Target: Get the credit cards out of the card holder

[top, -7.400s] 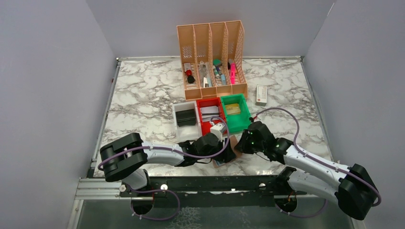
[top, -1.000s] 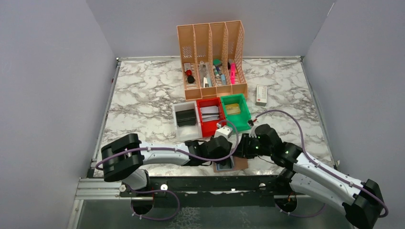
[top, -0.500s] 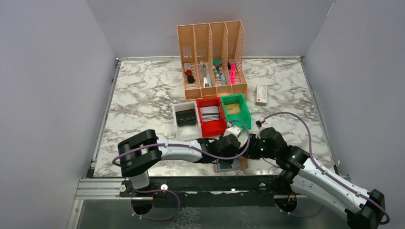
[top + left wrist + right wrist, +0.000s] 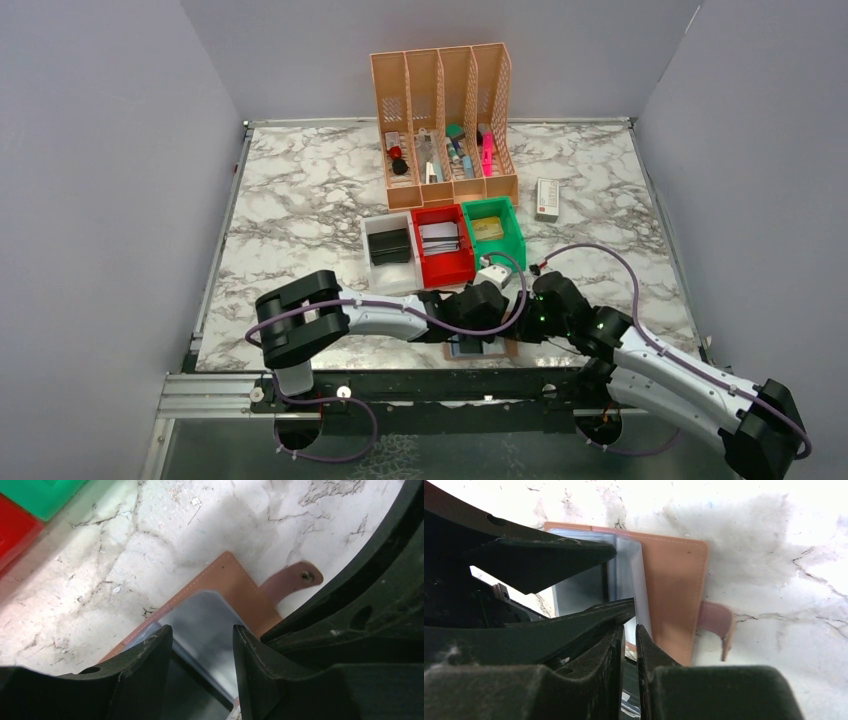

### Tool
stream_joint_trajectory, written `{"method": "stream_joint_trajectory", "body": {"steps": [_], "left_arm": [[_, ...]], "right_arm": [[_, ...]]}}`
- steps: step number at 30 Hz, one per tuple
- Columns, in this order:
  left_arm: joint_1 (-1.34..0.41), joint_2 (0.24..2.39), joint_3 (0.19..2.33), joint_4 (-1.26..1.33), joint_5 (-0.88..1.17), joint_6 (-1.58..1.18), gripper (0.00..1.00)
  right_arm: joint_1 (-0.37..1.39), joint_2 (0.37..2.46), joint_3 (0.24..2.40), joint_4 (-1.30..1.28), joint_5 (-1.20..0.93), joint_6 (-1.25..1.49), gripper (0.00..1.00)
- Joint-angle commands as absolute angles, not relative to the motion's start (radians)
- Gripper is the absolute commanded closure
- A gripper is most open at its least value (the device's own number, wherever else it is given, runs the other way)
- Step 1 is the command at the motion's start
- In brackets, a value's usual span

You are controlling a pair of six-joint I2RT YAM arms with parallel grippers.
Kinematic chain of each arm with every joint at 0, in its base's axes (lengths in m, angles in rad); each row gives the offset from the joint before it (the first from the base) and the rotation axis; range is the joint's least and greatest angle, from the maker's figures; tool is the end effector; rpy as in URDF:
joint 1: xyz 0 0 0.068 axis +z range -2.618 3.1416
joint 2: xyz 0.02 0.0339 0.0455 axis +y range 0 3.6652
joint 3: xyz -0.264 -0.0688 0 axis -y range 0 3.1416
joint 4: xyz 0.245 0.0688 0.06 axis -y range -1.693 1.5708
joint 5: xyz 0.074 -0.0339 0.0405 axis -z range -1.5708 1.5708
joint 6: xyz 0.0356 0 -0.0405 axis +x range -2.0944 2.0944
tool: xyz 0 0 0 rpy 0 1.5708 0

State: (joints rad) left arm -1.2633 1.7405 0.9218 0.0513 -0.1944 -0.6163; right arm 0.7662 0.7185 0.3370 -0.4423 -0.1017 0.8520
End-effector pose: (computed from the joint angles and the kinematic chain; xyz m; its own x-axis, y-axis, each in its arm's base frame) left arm 0.1138 -0.3355 0.1602 -0.6877 0.2917 -0.6648 0.6073 0.7329 -0.3066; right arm 0.1022 0.1034 0.1715 -0.9047 0.1685 -0.3913 -0.0891 0.8234 0.5604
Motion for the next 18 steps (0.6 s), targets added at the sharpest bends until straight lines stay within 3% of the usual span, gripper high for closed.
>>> {"method": "stream_joint_trajectory", "body": {"steps": [1, 11, 18], "left_arm": [[-1.283, 1.771, 0.913, 0.08, -0.109, -0.641, 0.48], [-1.282, 1.766, 0.903, 0.071, -0.129, -0.644, 0.48], [-1.283, 1.767, 0.912, 0.073, -0.136, -0.648, 0.49]], "right_arm": [[0.772, 0.734, 0.327, -0.354, -0.102, 0.898, 0.82], [0.772, 0.58, 0.367, -0.446, -0.057, 0.877, 0.81], [0.772, 0.635, 0.274, -0.339, -0.149, 0.95, 0.81]]}}
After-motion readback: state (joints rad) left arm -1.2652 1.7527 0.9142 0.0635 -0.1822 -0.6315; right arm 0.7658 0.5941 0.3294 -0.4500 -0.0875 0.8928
